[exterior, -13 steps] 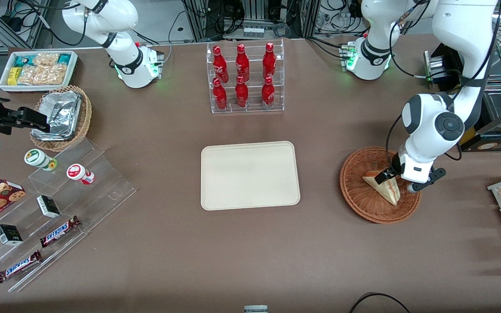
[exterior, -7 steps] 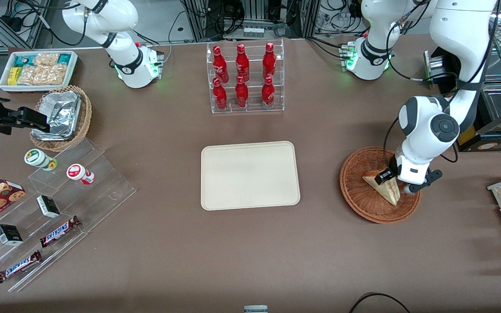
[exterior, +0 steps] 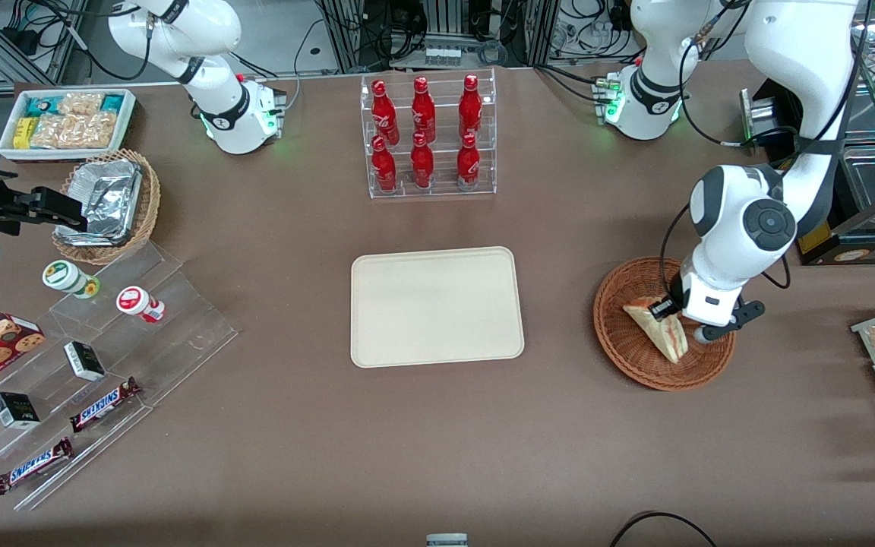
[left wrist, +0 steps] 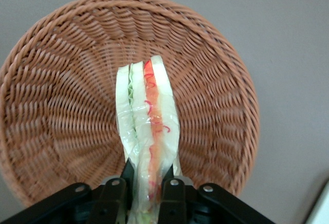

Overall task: Place sandwich from basket to tray
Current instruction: 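Lift the sandwich and carry it with the left gripper to the tray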

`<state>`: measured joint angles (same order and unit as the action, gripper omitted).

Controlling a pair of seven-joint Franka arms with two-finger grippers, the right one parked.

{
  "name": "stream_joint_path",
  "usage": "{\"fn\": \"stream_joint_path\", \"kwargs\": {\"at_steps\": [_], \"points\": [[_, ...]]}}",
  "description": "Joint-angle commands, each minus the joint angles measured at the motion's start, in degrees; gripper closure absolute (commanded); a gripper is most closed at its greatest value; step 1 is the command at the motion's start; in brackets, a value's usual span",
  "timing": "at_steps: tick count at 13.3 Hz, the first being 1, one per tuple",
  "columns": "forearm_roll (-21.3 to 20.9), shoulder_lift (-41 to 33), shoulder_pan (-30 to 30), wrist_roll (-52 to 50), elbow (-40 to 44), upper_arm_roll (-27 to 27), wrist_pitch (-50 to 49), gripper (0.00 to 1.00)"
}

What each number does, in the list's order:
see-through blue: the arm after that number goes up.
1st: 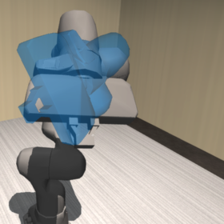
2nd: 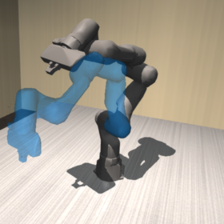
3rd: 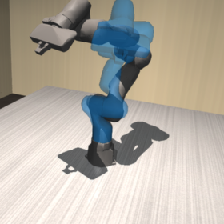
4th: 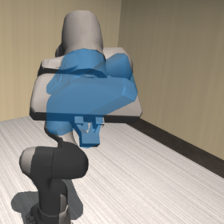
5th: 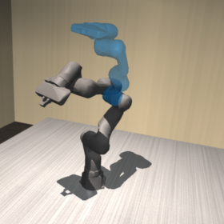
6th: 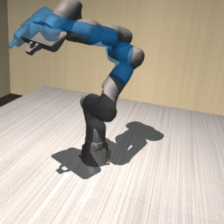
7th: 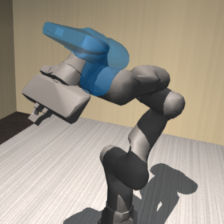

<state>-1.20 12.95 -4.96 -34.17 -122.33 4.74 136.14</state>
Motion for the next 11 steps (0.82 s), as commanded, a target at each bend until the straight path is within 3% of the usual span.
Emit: {"fn": "stream_joint_path", "kwargs": {"at_steps": [1,3,11], "points": [[-2.6,-1.8,-2.3,-1.6,6.7,1.3,-11.8,1.0],[-2.6,-1.4,-5.4,-2.2,10.4,1.7,-16.6,1.0],[-1.3,9.4,-23.3,-11.3,19.8,2.2,-14.9,1.0]]}}
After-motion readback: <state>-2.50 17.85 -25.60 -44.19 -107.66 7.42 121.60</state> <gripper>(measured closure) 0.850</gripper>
